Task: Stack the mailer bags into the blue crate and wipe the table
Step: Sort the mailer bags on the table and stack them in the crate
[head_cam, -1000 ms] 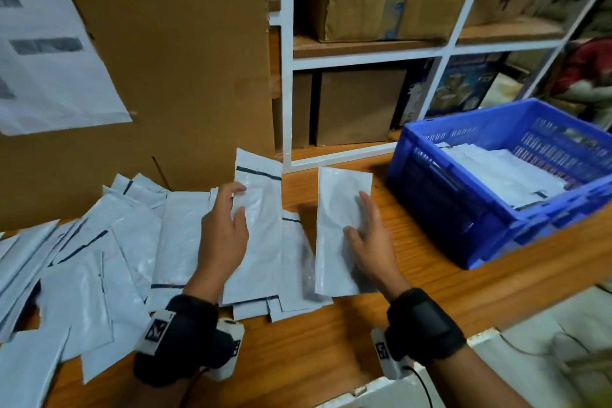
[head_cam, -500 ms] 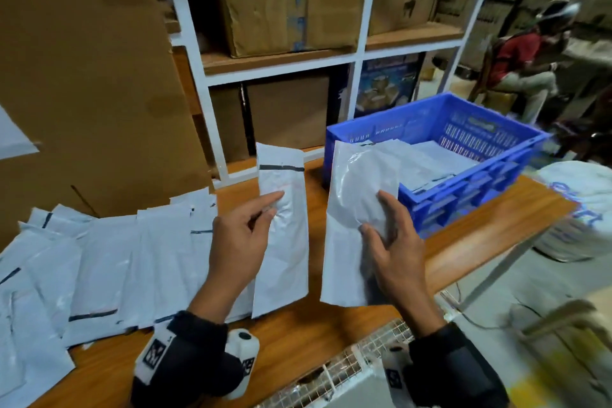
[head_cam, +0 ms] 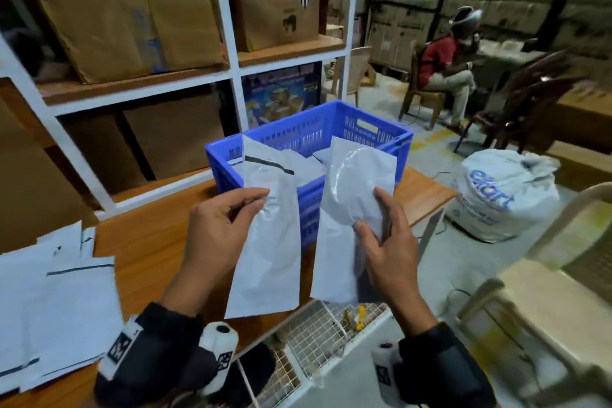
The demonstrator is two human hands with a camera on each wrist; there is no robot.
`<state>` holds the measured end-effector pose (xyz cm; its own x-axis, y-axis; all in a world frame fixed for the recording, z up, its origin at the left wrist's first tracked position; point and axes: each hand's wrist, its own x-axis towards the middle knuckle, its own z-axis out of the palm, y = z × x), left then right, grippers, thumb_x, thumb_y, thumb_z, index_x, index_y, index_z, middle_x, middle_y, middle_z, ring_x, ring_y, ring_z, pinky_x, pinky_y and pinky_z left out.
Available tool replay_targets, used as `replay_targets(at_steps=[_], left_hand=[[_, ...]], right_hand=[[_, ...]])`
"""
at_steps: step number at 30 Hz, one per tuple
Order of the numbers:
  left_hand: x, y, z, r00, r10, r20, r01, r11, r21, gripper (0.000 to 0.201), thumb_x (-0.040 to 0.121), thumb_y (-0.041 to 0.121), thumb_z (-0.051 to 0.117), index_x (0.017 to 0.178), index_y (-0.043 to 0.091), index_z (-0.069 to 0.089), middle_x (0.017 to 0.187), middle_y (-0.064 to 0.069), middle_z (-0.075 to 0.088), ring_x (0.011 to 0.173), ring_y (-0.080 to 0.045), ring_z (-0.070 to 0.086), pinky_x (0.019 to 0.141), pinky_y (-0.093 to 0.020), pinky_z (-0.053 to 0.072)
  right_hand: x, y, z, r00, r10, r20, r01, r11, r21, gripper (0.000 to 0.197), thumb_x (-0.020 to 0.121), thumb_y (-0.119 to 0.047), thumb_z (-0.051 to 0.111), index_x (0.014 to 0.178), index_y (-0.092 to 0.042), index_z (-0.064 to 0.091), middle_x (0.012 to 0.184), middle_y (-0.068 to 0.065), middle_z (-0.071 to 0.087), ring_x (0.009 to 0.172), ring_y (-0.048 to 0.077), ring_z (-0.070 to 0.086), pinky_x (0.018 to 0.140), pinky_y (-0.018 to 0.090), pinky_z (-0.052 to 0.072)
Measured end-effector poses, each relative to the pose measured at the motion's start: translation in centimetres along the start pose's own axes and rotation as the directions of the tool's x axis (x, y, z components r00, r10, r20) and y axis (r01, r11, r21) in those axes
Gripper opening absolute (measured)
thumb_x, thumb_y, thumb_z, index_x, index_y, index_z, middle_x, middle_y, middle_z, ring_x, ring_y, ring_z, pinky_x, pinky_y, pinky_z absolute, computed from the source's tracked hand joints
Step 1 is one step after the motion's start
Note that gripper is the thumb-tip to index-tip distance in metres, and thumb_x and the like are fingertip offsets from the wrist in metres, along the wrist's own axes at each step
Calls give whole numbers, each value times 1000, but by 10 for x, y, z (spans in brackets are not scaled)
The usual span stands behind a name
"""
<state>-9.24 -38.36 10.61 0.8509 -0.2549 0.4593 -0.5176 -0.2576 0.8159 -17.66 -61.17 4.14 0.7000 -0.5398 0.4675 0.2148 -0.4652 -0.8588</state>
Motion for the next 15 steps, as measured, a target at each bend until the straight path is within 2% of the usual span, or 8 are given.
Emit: replay_targets(at_steps=[1,3,5,8,11,13,14,15], left_hand=[[3,4,10,1000,-4,9,4,1000,-13,19,89,20,68,103,32,72,96,32,68,98,6,63,73,-7,50],[11,10,29,999,-5,52,7,1000,-27,18,90,19,67,101,32,73,98,31,69,100,7,62,73,-7,49],[23,12,42,994,-16,105,17,1000,-7,19,92,19,64,102,31,75,105,25,69,104,4,61,74,-10,51],[51,9,59,991,7,135,-22,994,109,24,94,13,60,104,27,76,111,13,70,105,-4,62,85,-17,51],[85,6,74,986,28,166,-57,983,173,36,94,6,57,100,38,72,107,17,70,103,-3,64,88,-23,51],[108,2,82,975,33,220,-83,971,222,46,94,4,55,96,49,66,101,24,68,94,3,64,78,-16,49],[120,0,86,968,36,248,-100,963,251,49,95,3,54,95,51,64,99,24,68,88,3,64,70,-13,47],[132,-2,90,962,37,270,-114,954,277,49,95,2,53,95,51,64,97,21,70,82,-1,66,63,-15,47]], right_hand=[[5,5,-9,1000,5,-1,-5,1000,3,55,88,-13,71,138,-24,49,131,-17,55,115,-4,55,95,8,42],[16,15,-24,1000,21,1,-21,1000,5,55,89,-16,70,138,-26,49,127,-30,51,114,-8,55,94,14,45],[27,24,-35,999,34,2,-34,999,9,55,89,-16,70,138,-27,49,122,-36,48,109,-15,54,89,9,45],[49,39,-45,1000,17,-5,-17,1000,5,54,89,-14,69,138,-26,49,122,-29,51,105,-19,53,83,3,44],[77,54,-50,999,39,25,-39,999,15,53,90,-14,68,138,-25,48,125,-16,55,107,-16,53,80,0,43],[99,64,-53,999,24,47,-23,999,-26,52,90,-14,68,138,-24,49,126,-12,55,106,-19,51,79,-2,40],[112,71,-53,998,13,54,-10,998,-55,52,90,-15,68,137,-24,50,125,-12,55,105,-23,49,78,-4,38],[127,78,-54,998,3,61,3,996,-90,51,89,-15,69,137,-24,51,125,-14,55,104,-24,48,78,-5,36]])
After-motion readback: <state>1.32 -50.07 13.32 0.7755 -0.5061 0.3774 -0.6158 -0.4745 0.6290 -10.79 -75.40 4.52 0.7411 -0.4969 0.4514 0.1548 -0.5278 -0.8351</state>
